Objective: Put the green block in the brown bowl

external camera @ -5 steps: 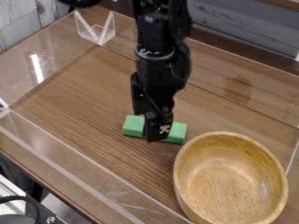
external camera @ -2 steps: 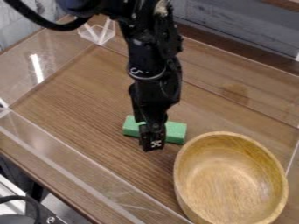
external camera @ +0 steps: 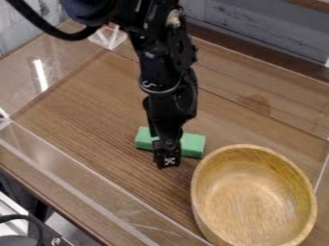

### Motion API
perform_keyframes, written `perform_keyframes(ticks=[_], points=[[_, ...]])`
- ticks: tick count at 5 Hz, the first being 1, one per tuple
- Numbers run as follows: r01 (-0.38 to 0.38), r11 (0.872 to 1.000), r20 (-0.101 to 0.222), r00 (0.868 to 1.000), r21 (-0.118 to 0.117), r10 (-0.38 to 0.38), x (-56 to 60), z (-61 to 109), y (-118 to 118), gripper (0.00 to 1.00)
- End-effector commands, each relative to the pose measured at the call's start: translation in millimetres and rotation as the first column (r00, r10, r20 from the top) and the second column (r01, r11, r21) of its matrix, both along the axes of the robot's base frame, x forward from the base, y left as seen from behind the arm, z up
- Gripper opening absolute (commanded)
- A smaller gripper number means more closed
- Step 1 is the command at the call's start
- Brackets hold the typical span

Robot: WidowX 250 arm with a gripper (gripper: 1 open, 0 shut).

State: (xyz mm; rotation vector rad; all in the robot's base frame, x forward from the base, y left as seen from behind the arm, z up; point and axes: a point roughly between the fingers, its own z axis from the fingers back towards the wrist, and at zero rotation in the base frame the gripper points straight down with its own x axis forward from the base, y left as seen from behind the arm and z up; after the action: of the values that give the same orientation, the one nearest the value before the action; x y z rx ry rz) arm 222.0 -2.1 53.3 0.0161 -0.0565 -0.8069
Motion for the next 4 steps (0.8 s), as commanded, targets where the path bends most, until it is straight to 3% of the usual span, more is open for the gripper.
perform_keyframes(ticks=[1,4], points=[[0.01,1.0,0.029,1.0,-0.007,-0.01,5.1,0.0,2,1.0],[0.019,1.0,0.032,0.999,-0.024,-0.018,9.4,-14.1,6,1.0]])
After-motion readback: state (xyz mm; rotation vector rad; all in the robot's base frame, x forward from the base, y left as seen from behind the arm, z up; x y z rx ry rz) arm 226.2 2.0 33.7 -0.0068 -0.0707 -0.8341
